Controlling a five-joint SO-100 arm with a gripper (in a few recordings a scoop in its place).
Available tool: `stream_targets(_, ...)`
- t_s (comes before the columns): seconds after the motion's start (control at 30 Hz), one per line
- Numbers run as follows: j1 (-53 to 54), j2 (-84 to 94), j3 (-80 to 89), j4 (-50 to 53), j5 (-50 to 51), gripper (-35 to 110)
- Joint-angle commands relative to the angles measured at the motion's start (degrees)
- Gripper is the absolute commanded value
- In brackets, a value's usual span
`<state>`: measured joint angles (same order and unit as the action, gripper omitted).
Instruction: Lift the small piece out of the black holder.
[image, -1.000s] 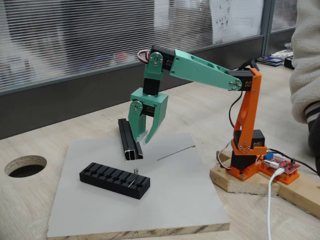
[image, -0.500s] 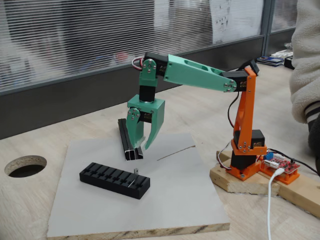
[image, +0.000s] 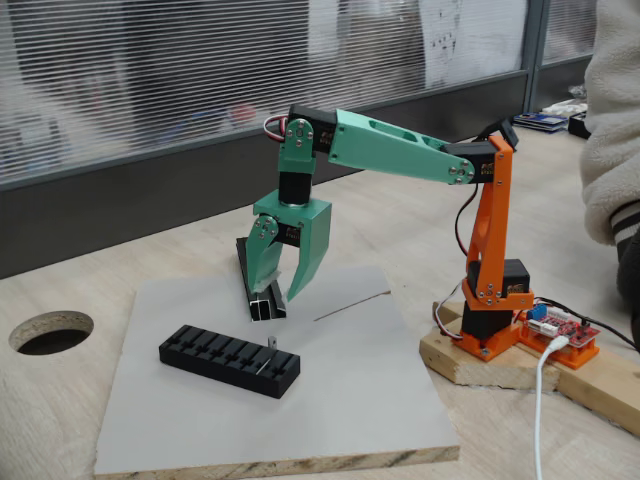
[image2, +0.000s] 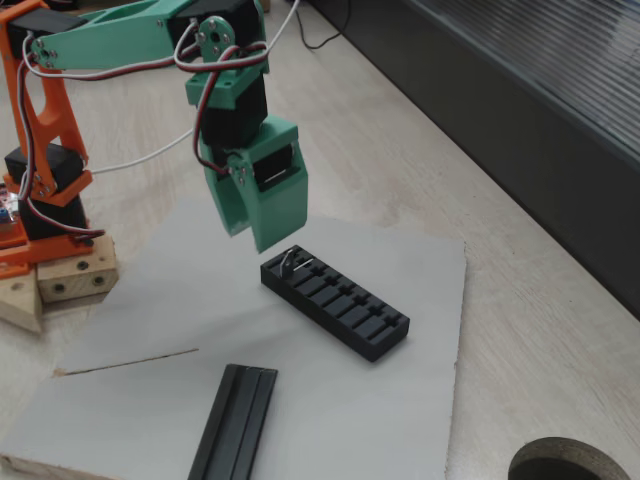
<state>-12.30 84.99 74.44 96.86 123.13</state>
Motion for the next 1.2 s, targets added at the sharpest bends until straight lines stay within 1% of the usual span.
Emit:
stream_targets(0.0,-0.88,0.70,4.04,0.26,0.88,32)
stream_targets(0.1,-0.97,0.97,7.03,0.18,0.88,32)
stream_targets(0.53,-0.88,0.70,6.94,0.00,0.88,32)
stream_targets(0.6,-0.88,0.70,6.94,-1.14,0.88,32)
stream_targets(0.73,-0.88,-0.18,7.65,-7.21,0.88,32)
stream_targets(0.83,-0.88,-1.23,7.65,-9.14,0.88,32)
stream_targets(1.07,-1.05,-1.32,7.65,-9.14,0.88,32)
stream_targets(1.17,-4.48,-2.99,7.65,-8.88,0.88,32)
